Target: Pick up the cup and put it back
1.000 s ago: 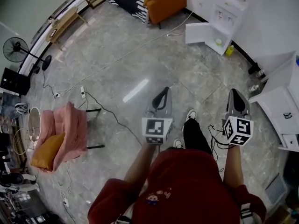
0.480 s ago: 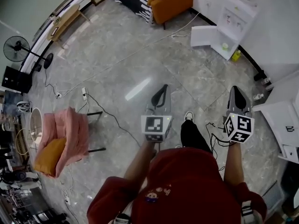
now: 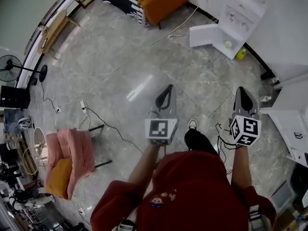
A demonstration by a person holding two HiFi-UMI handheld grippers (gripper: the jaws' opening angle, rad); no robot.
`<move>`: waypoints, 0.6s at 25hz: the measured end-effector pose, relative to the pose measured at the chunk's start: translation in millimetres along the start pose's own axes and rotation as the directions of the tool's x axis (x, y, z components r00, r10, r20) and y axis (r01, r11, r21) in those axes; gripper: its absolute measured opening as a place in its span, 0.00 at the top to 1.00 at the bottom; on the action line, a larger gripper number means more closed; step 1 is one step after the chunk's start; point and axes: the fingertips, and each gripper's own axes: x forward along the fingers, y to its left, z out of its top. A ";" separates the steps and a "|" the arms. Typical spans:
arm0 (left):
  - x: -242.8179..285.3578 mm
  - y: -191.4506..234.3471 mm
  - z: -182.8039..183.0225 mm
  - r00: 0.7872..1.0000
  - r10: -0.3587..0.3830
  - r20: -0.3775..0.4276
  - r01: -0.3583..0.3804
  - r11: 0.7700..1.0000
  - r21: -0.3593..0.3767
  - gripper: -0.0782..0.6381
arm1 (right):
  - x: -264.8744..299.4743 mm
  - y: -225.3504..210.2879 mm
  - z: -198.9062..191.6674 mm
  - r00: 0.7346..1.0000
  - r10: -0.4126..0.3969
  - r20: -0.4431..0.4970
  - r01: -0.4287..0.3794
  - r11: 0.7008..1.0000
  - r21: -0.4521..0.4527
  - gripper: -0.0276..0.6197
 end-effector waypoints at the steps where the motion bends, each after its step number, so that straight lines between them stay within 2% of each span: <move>1: 17.3 2.3 2.6 1.000 -0.009 -0.003 0.010 1.000 0.006 0.89 | 13.9 -6.0 2.9 1.000 -0.003 -0.004 0.003 1.000 0.003 0.95; 6: 92.0 8.9 14.2 0.999 -0.036 -0.033 0.036 0.999 -0.002 0.89 | 66.6 -36.3 21.6 1.000 -0.010 -0.001 0.010 1.000 0.013 0.95; 8: 112.1 11.4 20.9 0.998 -0.045 -0.033 0.045 0.999 0.015 0.89 | 82.5 -44.9 27.3 1.000 -0.019 -0.001 0.019 1.000 0.018 0.95; 11: 136.5 20.7 26.2 0.998 -0.060 -0.037 0.062 0.997 0.038 0.89 | 105.1 -50.0 33.3 0.999 -0.038 -0.006 0.038 0.999 0.026 0.95; 15: 173.3 40.6 32.0 0.994 -0.105 -0.029 0.106 0.994 0.024 0.89 | 136.3 -46.5 38.4 0.997 -0.064 -0.038 0.066 0.997 0.042 0.95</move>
